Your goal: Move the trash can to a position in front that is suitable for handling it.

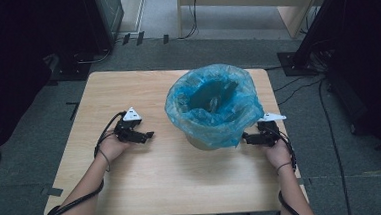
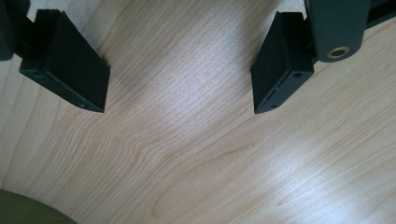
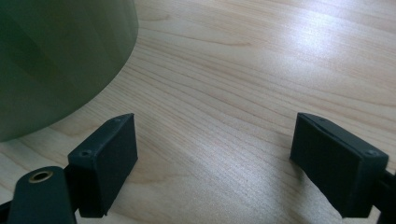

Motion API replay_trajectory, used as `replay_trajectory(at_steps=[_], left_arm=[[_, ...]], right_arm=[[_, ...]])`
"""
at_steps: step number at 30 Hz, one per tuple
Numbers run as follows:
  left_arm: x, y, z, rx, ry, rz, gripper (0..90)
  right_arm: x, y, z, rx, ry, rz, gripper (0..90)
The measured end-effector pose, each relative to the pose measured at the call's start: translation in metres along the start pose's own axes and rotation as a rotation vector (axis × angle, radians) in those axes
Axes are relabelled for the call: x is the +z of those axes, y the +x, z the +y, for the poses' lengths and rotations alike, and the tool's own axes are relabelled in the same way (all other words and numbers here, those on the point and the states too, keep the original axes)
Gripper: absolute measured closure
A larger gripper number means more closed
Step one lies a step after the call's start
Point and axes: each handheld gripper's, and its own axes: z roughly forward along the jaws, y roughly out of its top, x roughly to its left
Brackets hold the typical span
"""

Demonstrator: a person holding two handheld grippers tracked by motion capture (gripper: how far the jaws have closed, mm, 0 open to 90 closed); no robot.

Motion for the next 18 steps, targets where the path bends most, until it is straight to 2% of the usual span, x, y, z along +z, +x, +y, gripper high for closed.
replay_trajectory(at_steps=[2,8,15,17,18], left_arm=[[0.000,0.000,0.000,-0.006,0.001,-0.004,19.1],[-0.003,0.005,0.001,-0.084,-0.006,-0.044,21.2],[-0.004,0.006,0.002,-0.091,0.005,-0.064,22.4],[-0.005,0.006,0.003,-0.095,0.010,-0.078,23.5],[-0.005,0.005,0.004,-0.098,0.012,-0.083,23.8]], right_arm=[[-0.001,0.000,0.001,0.010,0.007,0.004,14.5],[-0.003,-0.001,0.003,0.018,0.030,0.013,15.9],[-0.007,-0.002,0.005,0.027,0.033,0.018,16.8],[-0.009,-0.002,0.006,0.025,0.038,0.034,22.3],[-0.010,-0.002,0.007,0.023,0.033,0.040,22.3]])
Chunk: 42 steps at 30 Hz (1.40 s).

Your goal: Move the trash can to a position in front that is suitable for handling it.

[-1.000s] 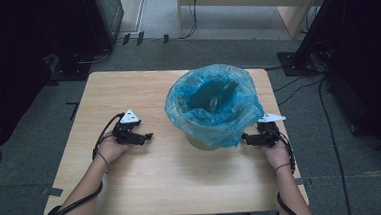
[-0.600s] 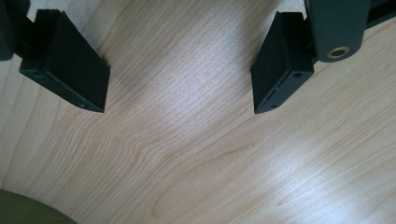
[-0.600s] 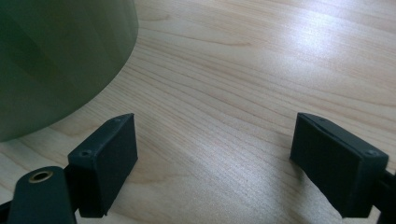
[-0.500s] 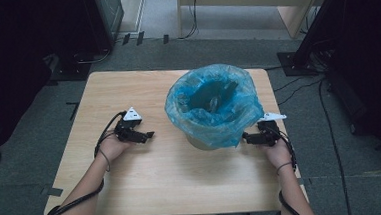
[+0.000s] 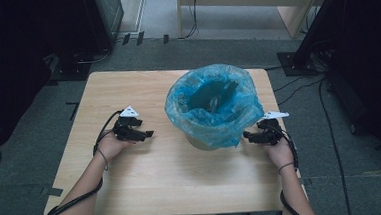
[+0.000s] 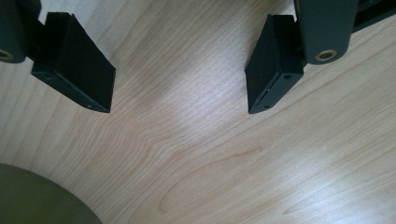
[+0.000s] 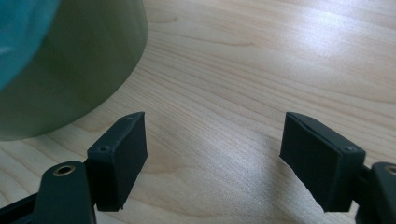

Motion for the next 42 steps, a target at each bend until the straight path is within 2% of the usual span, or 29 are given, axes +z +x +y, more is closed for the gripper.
replay_trajectory(at_steps=[10,15,19,26,33,35,42], left_arm=[[-0.005,-0.006,0.006,0.031,-0.015,-0.014,24.5],[-0.006,-0.007,0.008,0.029,-0.018,-0.026,24.6],[-0.009,-0.009,0.013,0.017,-0.052,-0.032,26.0],[-0.013,-0.015,0.023,0.045,-0.075,-0.020,26.6],[-0.013,-0.016,0.031,0.028,-0.092,-0.028,27.3],[-0.013,-0.016,0.033,0.031,-0.090,-0.033,32.6],[-0.010,-0.017,0.039,0.034,-0.093,-0.036,32.1]], right_arm=[[-0.012,0.002,0.006,-0.008,-0.031,0.011,24.1],[-0.018,0.004,0.009,-0.028,-0.046,0.018,27.4],[-0.024,0.009,0.014,-0.047,-0.077,0.018,31.0],[-0.028,0.012,0.025,-0.024,-0.136,0.038,33.2],[-0.027,0.011,0.035,0.008,-0.173,0.044,34.7],[-0.024,0.011,0.038,0.006,-0.179,0.038,34.7],[-0.020,0.010,0.046,0.024,-0.202,0.048,35.8]])
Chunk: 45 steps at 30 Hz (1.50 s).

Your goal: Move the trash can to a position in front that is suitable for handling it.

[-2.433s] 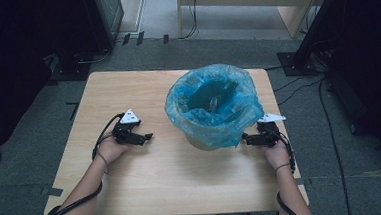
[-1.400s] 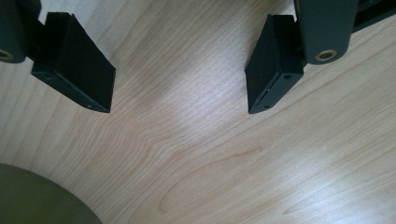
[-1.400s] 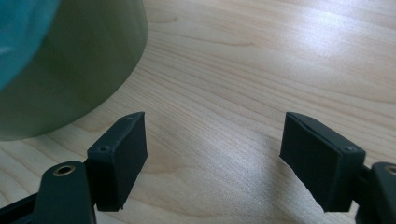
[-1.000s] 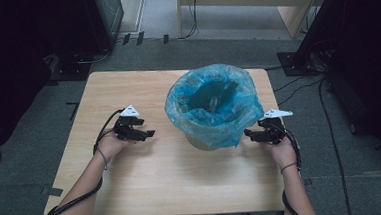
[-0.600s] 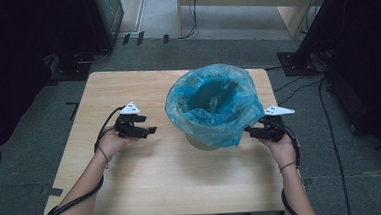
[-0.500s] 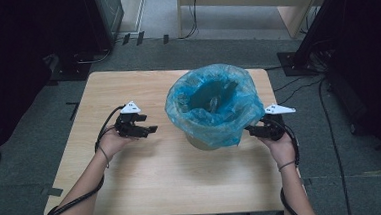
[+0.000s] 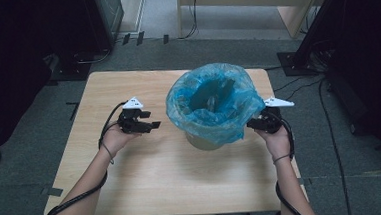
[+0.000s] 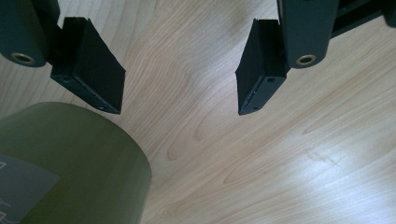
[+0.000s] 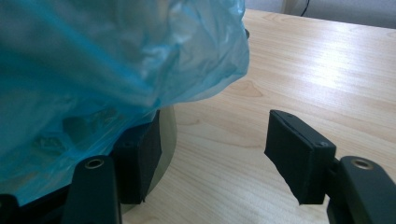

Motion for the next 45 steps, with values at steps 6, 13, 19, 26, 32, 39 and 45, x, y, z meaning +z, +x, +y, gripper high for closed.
replay_trajectory(at_steps=[6,13,19,26,32,39,45], left_arm=[[0.000,0.000,0.005,-0.002,-0.003,0.000,31.4],[0.000,-0.007,0.010,0.019,-0.004,-0.001,31.1],[0.004,-0.016,0.017,0.029,-0.009,-0.018,30.9],[0.013,-0.024,0.024,0.013,-0.024,-0.044,30.9],[0.016,-0.029,0.024,0.010,-0.042,-0.045,31.8],[0.015,-0.031,0.020,-0.027,-0.063,-0.077,40.7],[0.013,-0.038,0.018,0.001,-0.062,-0.090,46.0]], right_arm=[[0.005,0.002,0.005,-0.039,-0.007,0.023,35.6],[0.005,0.009,0.005,-0.080,-0.004,0.051,37.6],[0.006,0.020,0.005,-0.119,0.004,0.080,37.2],[0.009,0.024,0.007,-0.117,0.006,0.080,37.0],[0.009,0.028,0.006,-0.123,0.011,0.084,37.4],[0.006,0.030,0.004,-0.093,0.013,0.098,40.0],[0.000,0.033,0.001,-0.077,0.015,0.103,40.2]])
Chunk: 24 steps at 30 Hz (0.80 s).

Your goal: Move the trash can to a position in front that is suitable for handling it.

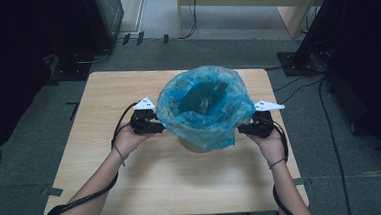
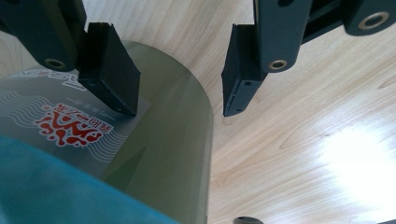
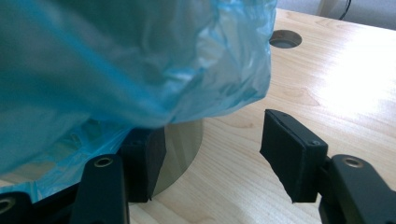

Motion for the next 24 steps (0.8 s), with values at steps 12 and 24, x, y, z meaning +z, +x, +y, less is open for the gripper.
replay_trajectory(at_steps=[12,24], left_arm=[[-0.005,-0.015,-0.005,-0.005,0.016,-0.018,45.0],[-0.014,-0.012,-0.007,-0.027,0.023,-0.004,31.7]], right_arm=[[-0.010,0.006,-0.007,0.007,0.006,-0.011,42.8],[-0.021,0.010,-0.007,0.027,0.034,-0.022,35.4]])
